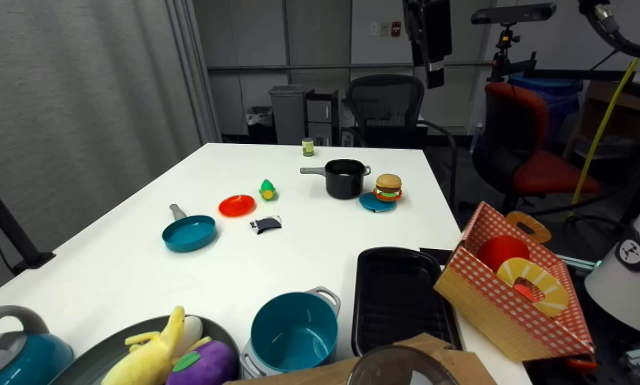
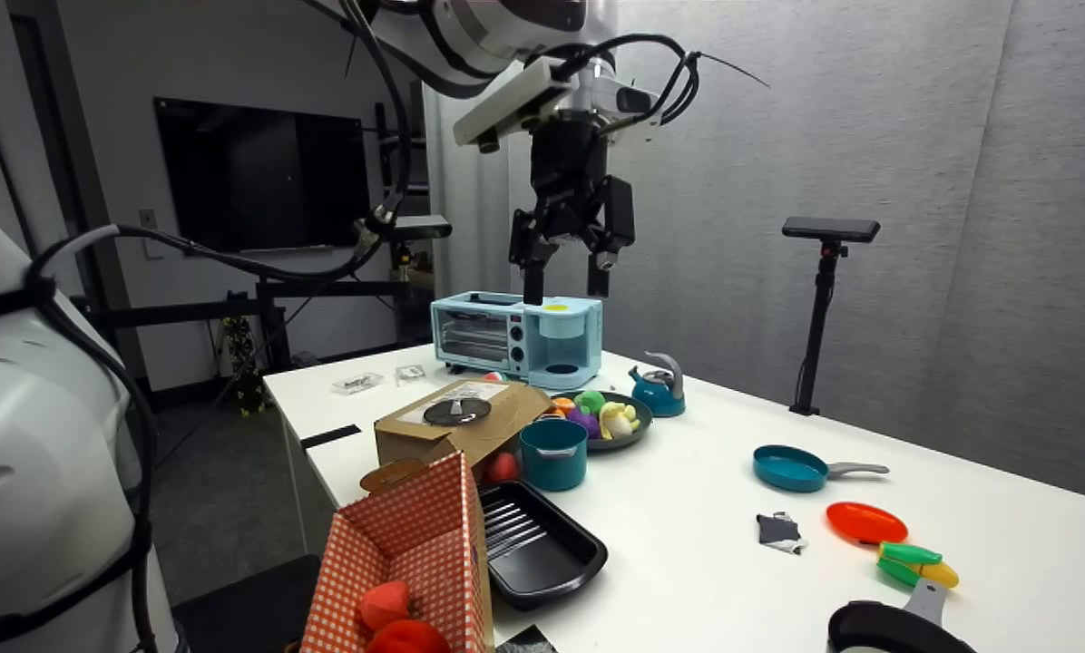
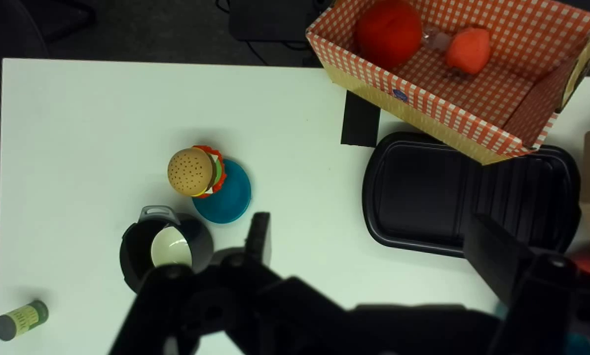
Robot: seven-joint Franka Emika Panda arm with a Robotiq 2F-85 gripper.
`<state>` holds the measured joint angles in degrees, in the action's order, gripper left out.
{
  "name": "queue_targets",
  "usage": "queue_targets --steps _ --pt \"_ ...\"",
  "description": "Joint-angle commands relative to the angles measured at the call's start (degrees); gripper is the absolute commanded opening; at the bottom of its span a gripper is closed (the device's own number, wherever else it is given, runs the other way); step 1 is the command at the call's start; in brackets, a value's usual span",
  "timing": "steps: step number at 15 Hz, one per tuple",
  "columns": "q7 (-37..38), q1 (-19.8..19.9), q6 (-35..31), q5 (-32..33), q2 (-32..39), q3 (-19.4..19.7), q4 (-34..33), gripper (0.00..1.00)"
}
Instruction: Pick the lid and put it on top of the blue pot
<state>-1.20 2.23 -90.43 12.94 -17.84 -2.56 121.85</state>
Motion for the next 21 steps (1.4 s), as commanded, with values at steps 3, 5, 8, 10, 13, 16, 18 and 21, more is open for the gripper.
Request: queue_targets --steps 3,5,8,10,13,16,18,21 --pt "0.2 -0.9 0.2 0.2 0.1 0.8 -0.1 1.00" --pt "0.2 -0.9 0.2 0.2 0.1 0.8 -0.1 1.00" --pt "0.3 -0.9 0.2 0.2 0.1 0.8 -0.2 1.00" --pt "0.4 -0.9 0.0 0.2 0.3 0.9 -0.2 1.00" --pt "0.2 -1.0 -0.5 0.1 0.9 1.0 -0.2 1.00" --pt "-0.1 -1.2 -1.3 -0.1 2.0 0.9 -0.3 1.00" --pt "-0.3 -1.4 -2.2 -0.4 2.8 0.9 -0.4 1.00" --pt "-0.4 -1.8 -4.4 -0.9 4.1 0.7 -0.3 1.00"
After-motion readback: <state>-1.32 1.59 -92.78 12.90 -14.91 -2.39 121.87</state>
